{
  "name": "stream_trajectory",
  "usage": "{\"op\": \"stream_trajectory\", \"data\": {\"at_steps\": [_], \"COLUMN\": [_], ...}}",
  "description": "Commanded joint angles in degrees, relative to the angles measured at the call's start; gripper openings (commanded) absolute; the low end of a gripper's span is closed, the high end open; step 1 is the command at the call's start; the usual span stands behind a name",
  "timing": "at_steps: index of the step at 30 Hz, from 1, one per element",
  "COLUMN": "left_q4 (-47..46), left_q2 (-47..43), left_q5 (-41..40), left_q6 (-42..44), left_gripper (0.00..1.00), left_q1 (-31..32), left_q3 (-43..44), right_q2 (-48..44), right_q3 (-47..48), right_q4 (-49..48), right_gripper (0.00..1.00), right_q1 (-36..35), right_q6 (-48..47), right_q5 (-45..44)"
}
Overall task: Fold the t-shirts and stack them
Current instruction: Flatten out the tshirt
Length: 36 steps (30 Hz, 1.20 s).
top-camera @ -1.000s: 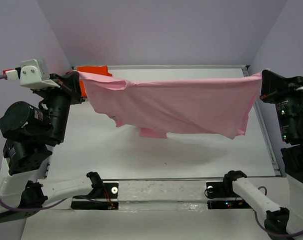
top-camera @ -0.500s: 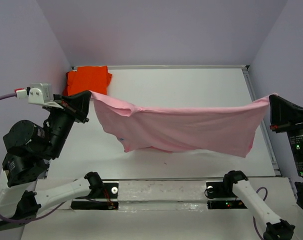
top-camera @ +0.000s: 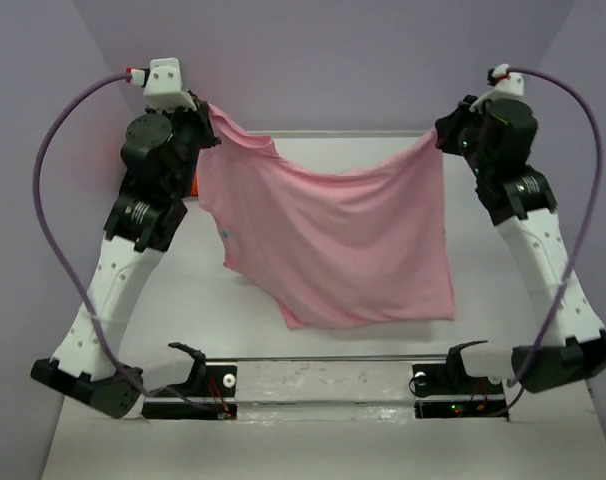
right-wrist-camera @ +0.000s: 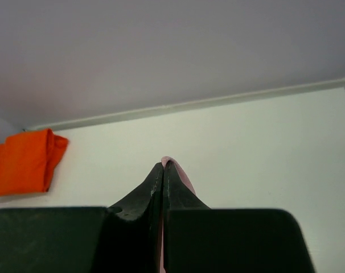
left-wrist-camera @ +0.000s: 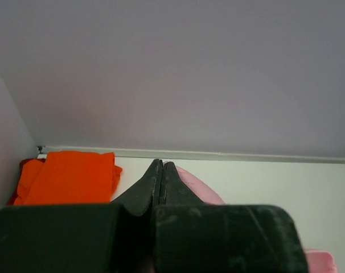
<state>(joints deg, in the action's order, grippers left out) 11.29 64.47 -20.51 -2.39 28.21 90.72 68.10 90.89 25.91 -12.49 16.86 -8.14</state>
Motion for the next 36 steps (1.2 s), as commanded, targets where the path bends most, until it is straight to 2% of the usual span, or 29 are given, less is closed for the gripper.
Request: {"op": "stream_trajectory", "data": {"at_steps": [1, 2, 3, 5, 9, 13, 17, 19, 20, 21, 22, 23, 24, 26, 28, 31, 36], "left_q4": [-9.8, -10.8, -17.3, -22.8, -24.2, -24.0, -15.4, -12.8, -11.4, -11.6, -11.7, -12.3, -12.0, -11.4, -8.2, -3.0, 0.6], "left_q2": [6.3, 8.7, 9.5, 12.8, 16.1, 12.9, 6.2, 2.8, -1.8, -4.7, -8.0, -14.6, -17.7, -26.7, -31.1, -34.1, -24.8], "left_q5": [13.9, 13.1, 13.6, 14.7, 13.0, 16.0, 18.4, 18.8, 18.8, 18.4, 18.5, 18.8, 18.1, 14.2, 10.4, 9.3, 11.4], "left_q6": [-1.7, -1.7, -2.8, -4.2, -1.2, -0.3, 0.0, 0.4, -0.1, -0.8, -1.6, -2.7, -4.8, -6.0, -7.3, -7.1, -4.7], "left_gripper": [0.0, 0.0, 0.0, 0.0, 0.0, 0.0, 0.0, 0.0, 0.0, 0.0, 0.0, 0.0, 0.0, 0.0, 0.0, 0.0, 0.0], "left_q1": [-10.2, -11.8, -12.7, -15.4, -15.4, -15.4, -14.7, -13.6, -12.3, -11.2, -10.0, -7.4, -5.5, 0.7, 3.8, 5.2, 5.3], "left_q3": [-3.7, -4.9, -8.9, -10.8, -10.1, -8.9, -5.7, -6.8, -8.2, -10.4, -15.9, -19.1, -24.8, -30.0, -33.4, -29.8, -11.3], "right_q2": [9.4, 11.6, 13.7, 19.7, 23.7, 20.2, 8.9, 4.1, 1.3, -2.1, -9.5, -13.3, -16.7, -25.4, -31.1, -31.9, -24.5], "right_q3": [-1.3, -1.0, -0.2, 2.5, 5.8, 8.0, 4.7, 2.4, -1.4, -4.4, -7.7, -13.6, -15.5, -18.0, -17.1, -9.3, 3.2], "right_q4": [-8.8, -9.9, -11.0, -11.7, -12.6, -12.1, -9.9, -7.8, -5.6, -5.4, -5.3, -4.6, -3.3, 1.9, 5.5, 12.0, 14.3], "right_gripper": [0.0, 0.0, 0.0, 0.0, 0.0, 0.0, 0.0, 0.0, 0.0, 0.0, 0.0, 0.0, 0.0, 0.0, 0.0, 0.0, 0.0], "right_q1": [1.5, 1.5, 3.0, 3.0, 3.5, 3.5, 3.5, 3.5, 3.5, 3.5, 3.5, 3.5, 3.5, 3.5, 3.5, 3.5, 3.5], "right_q6": [-1.3, -1.2, -0.8, -1.3, -2.9, -3.9, -3.2, -2.4, -1.9, -1.5, -0.1, 0.6, 1.4, 1.2, 0.5, -0.5, 0.5], "right_q5": [-3.6, -3.3, -3.0, -4.2, -3.7, -2.5, -2.4, -1.7, -1.5, -0.8, 0.0, 2.0, 2.9, 3.4, 3.5, 4.6, 6.5]}}
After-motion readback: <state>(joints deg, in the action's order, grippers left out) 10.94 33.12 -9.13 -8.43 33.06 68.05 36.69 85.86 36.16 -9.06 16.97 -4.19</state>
